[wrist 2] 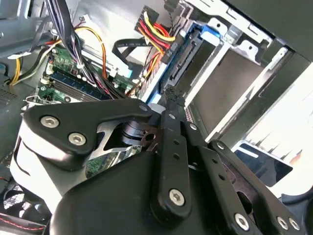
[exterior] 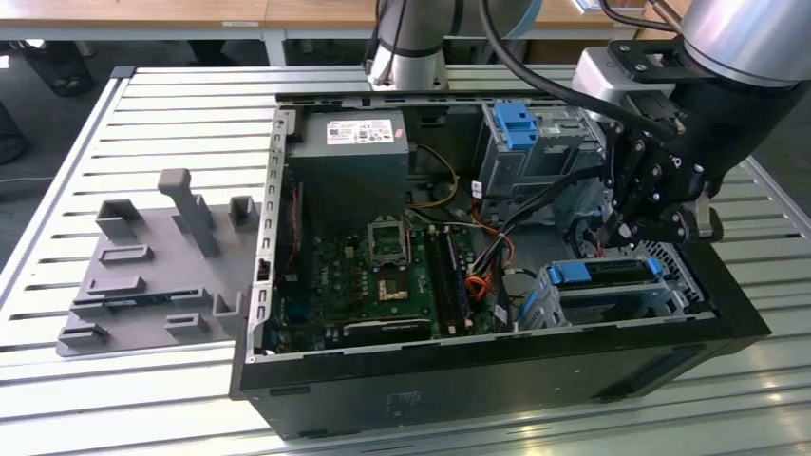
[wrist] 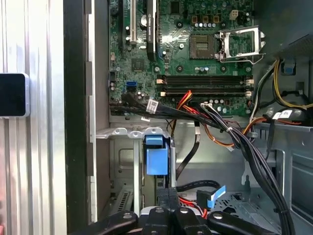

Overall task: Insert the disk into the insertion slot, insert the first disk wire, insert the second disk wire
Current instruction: 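Insert the first disk wire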

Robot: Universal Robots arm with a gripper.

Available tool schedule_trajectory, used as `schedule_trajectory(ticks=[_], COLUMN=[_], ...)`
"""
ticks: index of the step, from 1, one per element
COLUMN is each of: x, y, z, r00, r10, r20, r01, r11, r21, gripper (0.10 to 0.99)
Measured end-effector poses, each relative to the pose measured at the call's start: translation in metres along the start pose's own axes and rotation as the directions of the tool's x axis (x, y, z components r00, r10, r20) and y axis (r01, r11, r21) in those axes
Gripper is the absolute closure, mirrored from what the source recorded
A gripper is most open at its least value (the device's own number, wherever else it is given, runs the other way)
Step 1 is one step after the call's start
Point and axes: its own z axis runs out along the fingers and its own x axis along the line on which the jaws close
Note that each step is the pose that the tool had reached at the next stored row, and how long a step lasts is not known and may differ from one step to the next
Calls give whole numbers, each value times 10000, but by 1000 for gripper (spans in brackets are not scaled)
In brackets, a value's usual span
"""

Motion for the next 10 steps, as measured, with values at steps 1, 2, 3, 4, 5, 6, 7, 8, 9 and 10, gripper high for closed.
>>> schedule_trajectory(ticks=[1,2,3,4,5,6,7,8,9,10], x=[-11,-21,-30,-38,-43,-46,-49,-53,-57,-63], y=[-14,-30,-48,-70,-90,-106,-117,-128,-140,-151], z=[3,6,8,12,14,17,20,24,27,30], r00=[10000,10000,10000,10000,10000,10000,10000,10000,10000,10000], r10=[0,0,0,0,1,1,1,10,32,72], r20=[1,0,0,1,1,1,2,2,1,0], r01=[0,0,0,0,-1,-1,-1,-10,-32,-72], r11=[10000,10000,10000,10000,10000,10000,10000,10000,10000,10000], r21=[0,0,-1,-3,-7,-9,-9,-10,-10,-10], gripper=[980,980,980,980,980,980,980,980,980,980])
